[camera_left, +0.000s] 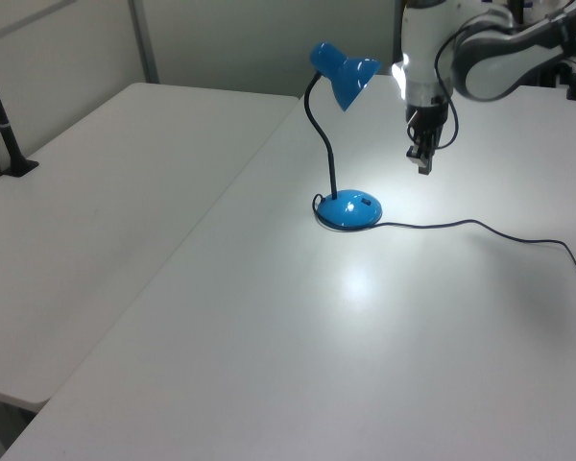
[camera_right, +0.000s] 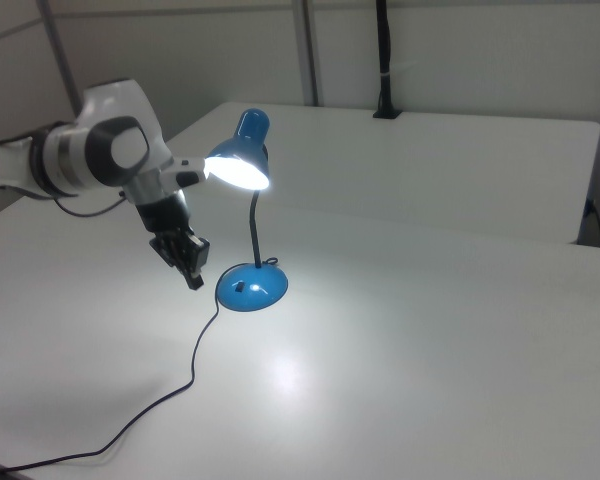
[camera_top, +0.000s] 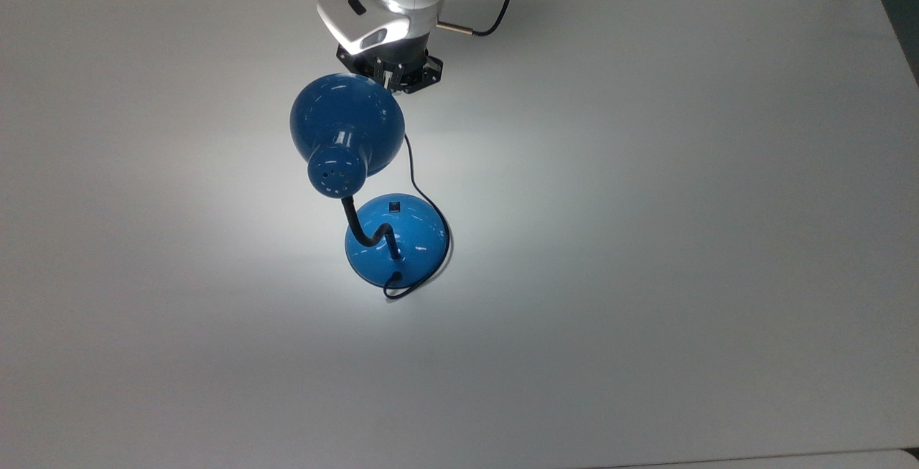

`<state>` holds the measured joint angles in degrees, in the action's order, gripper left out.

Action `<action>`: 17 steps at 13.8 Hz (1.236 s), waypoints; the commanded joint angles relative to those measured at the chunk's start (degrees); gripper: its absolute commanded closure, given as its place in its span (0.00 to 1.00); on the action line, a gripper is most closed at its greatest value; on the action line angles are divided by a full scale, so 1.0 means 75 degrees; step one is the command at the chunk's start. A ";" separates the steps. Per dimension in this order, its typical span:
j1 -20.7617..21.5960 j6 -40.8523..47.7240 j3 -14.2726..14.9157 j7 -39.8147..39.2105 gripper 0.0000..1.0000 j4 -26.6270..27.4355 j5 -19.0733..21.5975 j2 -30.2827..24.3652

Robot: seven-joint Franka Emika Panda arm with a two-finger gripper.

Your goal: Turn on the lamp

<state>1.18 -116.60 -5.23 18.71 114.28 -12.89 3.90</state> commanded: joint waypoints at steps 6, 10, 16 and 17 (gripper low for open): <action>-0.0133 0.2854 0.0217 -0.0746 0.16 -0.2450 0.1203 -0.0438; -0.0192 0.3324 0.0229 -0.0854 0.00 -0.2734 0.1086 -0.0497; -0.0344 0.3382 0.0264 -0.1604 0.00 -0.2898 0.1098 -0.0579; -0.0344 0.3382 0.0264 -0.1604 0.00 -0.2898 0.1098 -0.0567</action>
<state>-1.29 -93.15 -3.67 8.64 93.11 -5.16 0.25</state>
